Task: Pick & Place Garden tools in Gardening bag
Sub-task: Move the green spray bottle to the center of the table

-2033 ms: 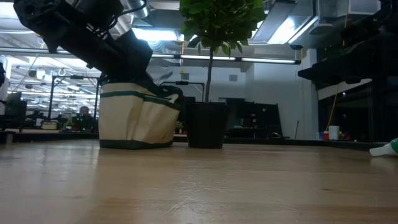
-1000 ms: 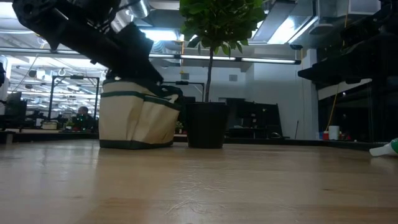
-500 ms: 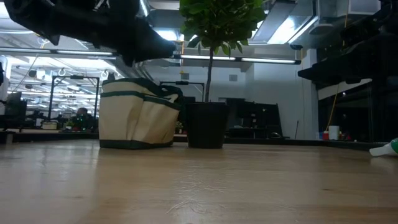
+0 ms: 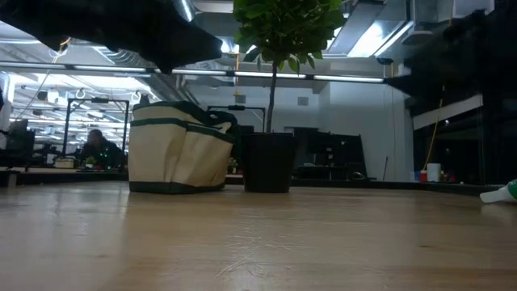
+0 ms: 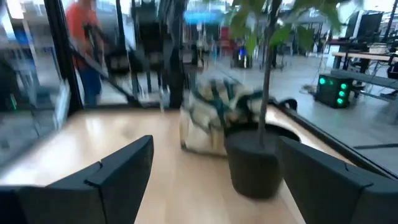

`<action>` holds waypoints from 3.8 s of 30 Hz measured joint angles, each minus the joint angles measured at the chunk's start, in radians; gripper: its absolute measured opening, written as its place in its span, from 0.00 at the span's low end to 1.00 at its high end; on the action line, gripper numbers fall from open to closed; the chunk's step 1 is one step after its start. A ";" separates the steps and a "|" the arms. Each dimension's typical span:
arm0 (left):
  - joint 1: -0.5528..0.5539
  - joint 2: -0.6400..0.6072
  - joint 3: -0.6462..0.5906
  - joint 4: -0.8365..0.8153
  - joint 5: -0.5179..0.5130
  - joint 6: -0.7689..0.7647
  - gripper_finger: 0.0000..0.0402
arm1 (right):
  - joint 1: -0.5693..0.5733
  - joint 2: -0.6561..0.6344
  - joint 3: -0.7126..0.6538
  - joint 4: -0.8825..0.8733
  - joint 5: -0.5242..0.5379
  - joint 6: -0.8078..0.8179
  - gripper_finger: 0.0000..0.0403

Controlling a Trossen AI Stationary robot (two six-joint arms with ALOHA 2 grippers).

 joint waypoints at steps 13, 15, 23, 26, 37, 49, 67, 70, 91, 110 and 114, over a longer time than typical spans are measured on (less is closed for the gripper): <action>-0.012 0.000 0.000 -0.008 0.000 0.000 0.30 | 0.000 0.001 -0.001 -0.021 0.000 -0.034 0.85; -0.012 0.000 0.000 -0.008 0.000 0.000 0.30 | 0.000 0.001 -0.001 -0.022 0.000 -0.034 0.85; -0.012 0.000 0.000 -0.008 -0.001 -0.024 0.30 | 0.001 0.001 -0.001 -0.005 -0.020 0.013 0.85; -0.011 0.000 0.000 -0.008 -0.004 -0.025 0.30 | 0.001 0.001 0.001 -0.001 -0.097 0.034 0.85; -0.011 0.000 0.000 -0.008 -0.008 -0.026 0.29 | 0.058 0.131 0.288 -0.578 -0.160 0.005 0.85; -0.011 0.000 0.000 -0.023 -0.009 -0.026 0.29 | 0.253 0.598 0.648 -1.029 -0.130 0.184 0.85; -0.011 0.000 0.000 -0.024 -0.009 -0.007 0.29 | 0.450 0.958 0.925 -1.768 -0.030 0.374 0.85; -0.011 0.000 0.000 -0.023 -0.009 -0.009 0.29 | 0.463 0.964 0.925 -1.841 0.007 0.373 0.85; -0.011 0.000 0.000 -0.024 0.026 -0.009 0.29 | 0.582 1.142 0.774 -1.423 -0.034 0.308 0.85; -0.011 0.000 0.000 -0.008 0.043 -0.009 0.29 | 0.488 1.033 0.879 -1.207 0.238 0.101 0.85; -0.011 0.000 0.000 -0.015 0.046 -0.009 0.28 | 0.424 1.018 0.867 -1.280 0.327 0.107 0.85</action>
